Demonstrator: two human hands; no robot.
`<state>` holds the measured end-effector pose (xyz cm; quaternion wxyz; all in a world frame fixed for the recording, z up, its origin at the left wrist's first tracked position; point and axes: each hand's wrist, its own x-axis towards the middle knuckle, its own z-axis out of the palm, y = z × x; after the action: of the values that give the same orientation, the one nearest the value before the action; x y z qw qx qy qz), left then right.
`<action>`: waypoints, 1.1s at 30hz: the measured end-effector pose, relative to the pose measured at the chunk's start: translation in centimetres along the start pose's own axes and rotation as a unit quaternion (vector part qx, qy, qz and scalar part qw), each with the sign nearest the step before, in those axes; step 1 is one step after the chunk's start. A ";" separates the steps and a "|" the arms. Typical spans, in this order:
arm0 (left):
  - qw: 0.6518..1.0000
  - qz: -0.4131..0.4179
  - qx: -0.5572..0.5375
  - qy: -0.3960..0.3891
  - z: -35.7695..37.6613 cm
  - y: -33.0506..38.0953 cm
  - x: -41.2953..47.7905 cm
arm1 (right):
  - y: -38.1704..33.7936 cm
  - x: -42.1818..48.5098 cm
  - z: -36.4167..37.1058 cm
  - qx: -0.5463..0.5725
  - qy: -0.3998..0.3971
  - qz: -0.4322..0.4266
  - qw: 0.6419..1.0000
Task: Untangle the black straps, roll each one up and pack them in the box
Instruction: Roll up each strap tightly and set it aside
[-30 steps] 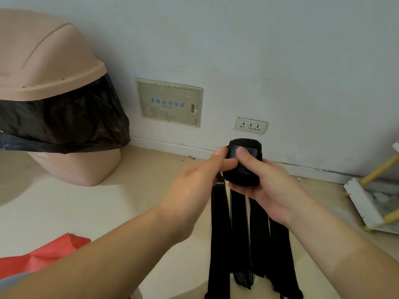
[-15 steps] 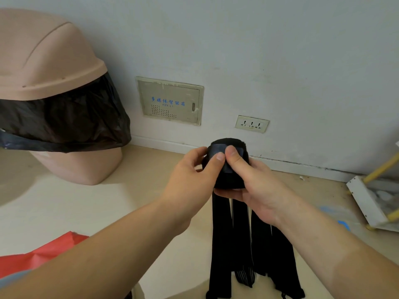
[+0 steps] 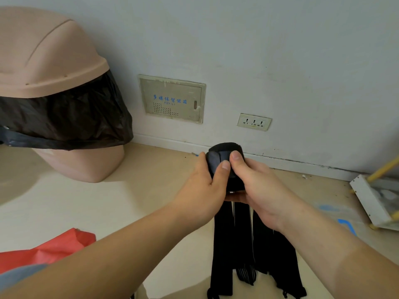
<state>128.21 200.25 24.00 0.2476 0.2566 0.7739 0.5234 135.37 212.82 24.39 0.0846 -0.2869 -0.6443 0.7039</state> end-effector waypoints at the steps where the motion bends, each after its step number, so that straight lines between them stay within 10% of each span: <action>1: 1.000 0.006 0.002 -0.005 0.0 -0.1 0.0 | 0.1 0.0 0.1 0.002 0.007 -0.005 1.000; 33: 0.997 -0.012 0.076 0.008 -0.4 -1.0 -0.3 | 0.0 0.6 0.0 0.076 0.012 0.075 0.994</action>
<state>128.08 199.48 23.25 0.2270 0.2612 0.8167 0.4619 134.84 213.09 24.19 0.0607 -0.3351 -0.5650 0.7516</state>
